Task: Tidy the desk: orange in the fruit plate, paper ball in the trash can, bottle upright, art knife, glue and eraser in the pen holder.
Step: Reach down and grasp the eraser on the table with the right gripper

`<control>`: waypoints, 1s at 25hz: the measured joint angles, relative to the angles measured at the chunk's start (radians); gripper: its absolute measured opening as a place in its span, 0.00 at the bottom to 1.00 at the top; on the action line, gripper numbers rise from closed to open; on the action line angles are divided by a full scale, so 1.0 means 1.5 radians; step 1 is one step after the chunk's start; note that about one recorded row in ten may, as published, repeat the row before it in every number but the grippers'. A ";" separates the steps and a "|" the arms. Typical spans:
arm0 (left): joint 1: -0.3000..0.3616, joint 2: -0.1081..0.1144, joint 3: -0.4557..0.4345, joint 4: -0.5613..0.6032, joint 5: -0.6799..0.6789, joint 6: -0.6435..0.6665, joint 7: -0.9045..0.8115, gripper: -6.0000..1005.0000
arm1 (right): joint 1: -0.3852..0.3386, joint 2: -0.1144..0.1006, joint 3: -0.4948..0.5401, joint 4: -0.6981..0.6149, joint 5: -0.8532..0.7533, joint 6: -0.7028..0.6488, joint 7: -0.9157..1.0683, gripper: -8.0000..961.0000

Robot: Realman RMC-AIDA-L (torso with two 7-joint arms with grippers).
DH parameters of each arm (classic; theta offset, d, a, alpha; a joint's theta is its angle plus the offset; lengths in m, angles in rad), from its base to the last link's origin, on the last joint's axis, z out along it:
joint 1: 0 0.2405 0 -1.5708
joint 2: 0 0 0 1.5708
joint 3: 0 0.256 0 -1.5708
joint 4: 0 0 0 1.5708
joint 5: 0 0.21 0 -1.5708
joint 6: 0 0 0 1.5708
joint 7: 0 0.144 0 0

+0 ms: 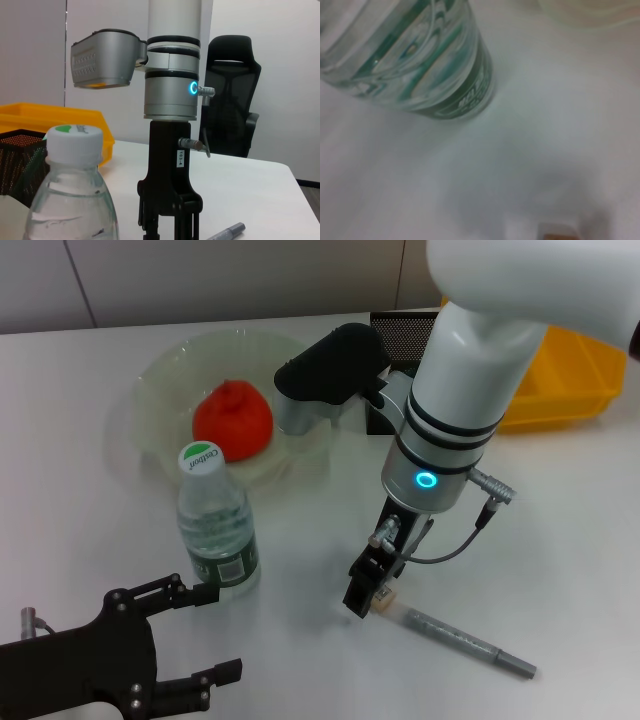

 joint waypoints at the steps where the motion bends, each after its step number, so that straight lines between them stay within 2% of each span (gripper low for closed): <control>1: 0.000 0.000 0.000 0.000 0.000 0.000 0.000 0.78 | 0.000 0.000 0.000 0.001 0.000 0.002 0.000 0.68; 8: 0.001 -0.001 0.000 0.000 0.000 -0.004 0.001 0.78 | 0.003 0.000 -0.008 0.002 0.002 0.006 0.000 0.68; 19: 0.000 -0.002 -0.001 -0.001 0.000 -0.006 0.005 0.78 | 0.021 0.000 -0.043 0.025 0.034 0.014 0.000 0.46; 25: 0.000 -0.003 -0.001 -0.001 0.000 -0.006 0.005 0.78 | 0.024 0.000 -0.044 0.029 0.035 0.016 0.000 0.45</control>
